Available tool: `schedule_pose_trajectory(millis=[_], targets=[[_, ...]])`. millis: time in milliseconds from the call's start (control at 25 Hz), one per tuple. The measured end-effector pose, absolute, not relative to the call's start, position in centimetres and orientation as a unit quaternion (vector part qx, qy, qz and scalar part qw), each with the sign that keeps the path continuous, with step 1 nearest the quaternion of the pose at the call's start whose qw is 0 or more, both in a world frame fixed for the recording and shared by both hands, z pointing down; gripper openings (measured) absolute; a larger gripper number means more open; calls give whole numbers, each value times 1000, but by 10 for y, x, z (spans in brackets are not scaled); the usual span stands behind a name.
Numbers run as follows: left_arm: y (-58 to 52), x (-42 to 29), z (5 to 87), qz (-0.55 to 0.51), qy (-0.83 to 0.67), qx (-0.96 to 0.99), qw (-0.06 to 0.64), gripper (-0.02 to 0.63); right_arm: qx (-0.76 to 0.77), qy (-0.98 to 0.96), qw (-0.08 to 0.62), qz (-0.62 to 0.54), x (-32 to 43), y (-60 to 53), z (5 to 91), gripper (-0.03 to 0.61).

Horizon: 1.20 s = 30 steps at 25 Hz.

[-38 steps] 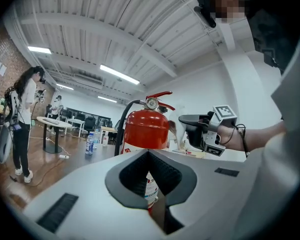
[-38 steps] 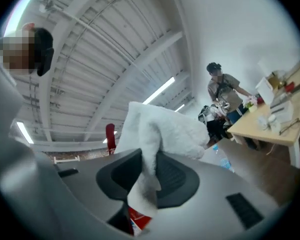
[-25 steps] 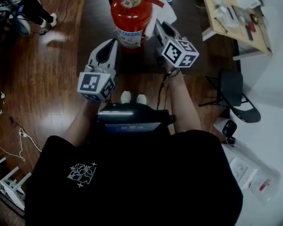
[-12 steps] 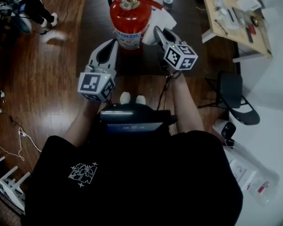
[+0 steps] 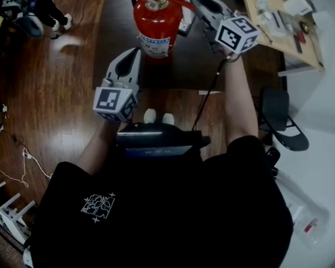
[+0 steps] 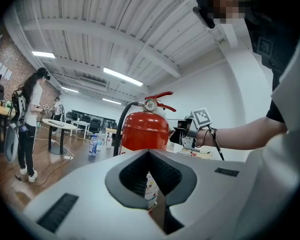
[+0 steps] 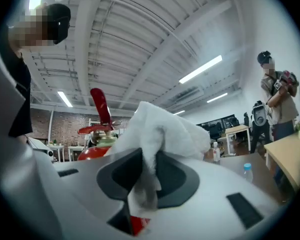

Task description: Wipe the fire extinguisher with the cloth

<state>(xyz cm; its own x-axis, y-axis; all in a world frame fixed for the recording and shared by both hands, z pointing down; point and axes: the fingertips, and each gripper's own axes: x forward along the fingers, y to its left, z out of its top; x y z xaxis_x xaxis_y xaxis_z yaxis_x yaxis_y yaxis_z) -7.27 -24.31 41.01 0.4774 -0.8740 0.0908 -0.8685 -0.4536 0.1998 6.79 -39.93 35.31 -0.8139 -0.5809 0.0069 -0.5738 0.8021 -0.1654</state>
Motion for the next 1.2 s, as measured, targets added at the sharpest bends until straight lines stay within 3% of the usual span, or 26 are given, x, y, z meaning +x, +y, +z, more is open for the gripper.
schedule_pose_trajectory(millis=[160, 520, 800, 920, 1200], targets=[[-241, -76, 409, -11, -516, 850, 109, 0, -313, 942, 7, -119, 59, -403, 382, 91], [-241, -76, 406, -17, -515, 850, 108, 0, -350, 899, -89, -248, 65, -372, 546, 89], [-242, -65, 408, -22, -500, 859, 108, 0, -353, 887, -125, -271, 65, -347, 584, 89], [-242, -62, 408, -20, -496, 861, 108, 0, -366, 890, -99, -254, 73, -344, 567, 90], [-244, -59, 408, -35, -485, 867, 110, 0, -386, 901, 55, -189, 86, -305, 451, 91]])
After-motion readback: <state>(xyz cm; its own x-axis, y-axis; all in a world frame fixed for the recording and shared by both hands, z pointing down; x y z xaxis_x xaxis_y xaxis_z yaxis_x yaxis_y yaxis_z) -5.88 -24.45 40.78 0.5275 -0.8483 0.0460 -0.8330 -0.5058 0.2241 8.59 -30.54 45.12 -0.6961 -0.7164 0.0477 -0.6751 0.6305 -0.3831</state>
